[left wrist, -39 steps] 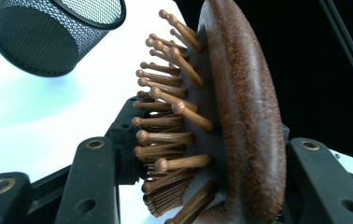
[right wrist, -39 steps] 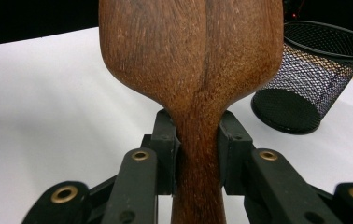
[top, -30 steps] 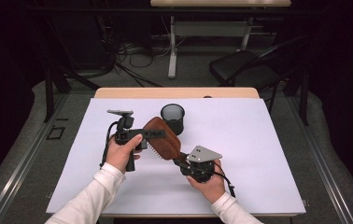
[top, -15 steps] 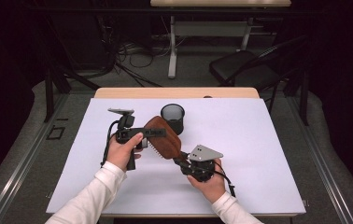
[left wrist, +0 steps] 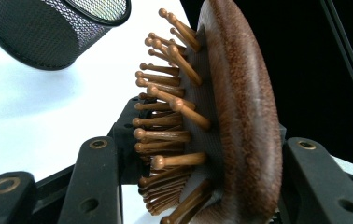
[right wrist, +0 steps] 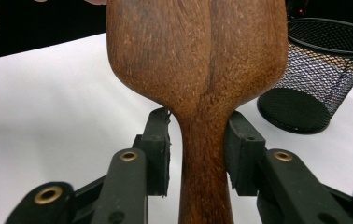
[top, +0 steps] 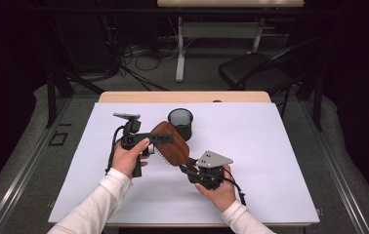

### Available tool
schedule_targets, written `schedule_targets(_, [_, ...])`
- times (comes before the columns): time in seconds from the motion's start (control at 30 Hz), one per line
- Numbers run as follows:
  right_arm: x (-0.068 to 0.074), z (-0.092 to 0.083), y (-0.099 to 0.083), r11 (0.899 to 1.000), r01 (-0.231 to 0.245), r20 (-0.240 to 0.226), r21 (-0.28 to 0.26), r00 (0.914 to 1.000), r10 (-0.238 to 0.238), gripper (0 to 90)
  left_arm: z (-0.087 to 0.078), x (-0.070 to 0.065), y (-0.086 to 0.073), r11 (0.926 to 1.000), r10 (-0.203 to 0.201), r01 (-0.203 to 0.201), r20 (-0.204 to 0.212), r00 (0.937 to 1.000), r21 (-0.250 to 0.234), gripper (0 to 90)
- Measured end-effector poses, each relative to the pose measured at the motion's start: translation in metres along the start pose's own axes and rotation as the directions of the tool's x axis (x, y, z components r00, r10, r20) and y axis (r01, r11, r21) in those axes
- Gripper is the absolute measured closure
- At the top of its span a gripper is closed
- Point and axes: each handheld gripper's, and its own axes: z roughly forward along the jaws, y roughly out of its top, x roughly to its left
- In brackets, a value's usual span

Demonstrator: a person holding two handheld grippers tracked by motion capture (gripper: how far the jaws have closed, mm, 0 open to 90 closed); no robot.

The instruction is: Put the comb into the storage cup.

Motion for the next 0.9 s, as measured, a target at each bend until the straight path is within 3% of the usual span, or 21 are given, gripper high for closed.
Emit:
schedule_targets(0.53, [-0.0018, 0.004, 0.0008, 1.0, -0.008, -0.014, -0.009, 0.9999, 0.008, 44.1, -0.0019, 0.004, 0.0022, 0.9999, -0.001, 0.001, -0.008, 1.0, -0.012, 50.5])
schedule_targets(0.67, [-0.0024, 0.0048, 0.0014, 1.0, -0.01, -0.022, 0.007, 0.9997, 0.01, 42.6, -0.0026, 0.0053, 0.003, 0.9999, -0.006, 0.006, 0.0, 1.0, -0.008, 50.5])
schedule_targets(0.77, [-0.0014, 0.0048, 0.0022, 1.0, 0.025, -0.014, 0.003, 0.9996, -0.025, 42.5, -0.0033, 0.0057, 0.0032, 1.0, -0.005, 0.005, 0.0, 1.0, -0.008, 50.5])
schedule_targets(0.9, [-0.0014, 0.0046, 0.0031, 1.0, 0.028, 0.0, 0.001, 0.9996, -0.028, 41.5, -0.0046, 0.0066, 0.0037, 0.9999, -0.001, 0.001, -0.004, 1.0, -0.011, 50.5])
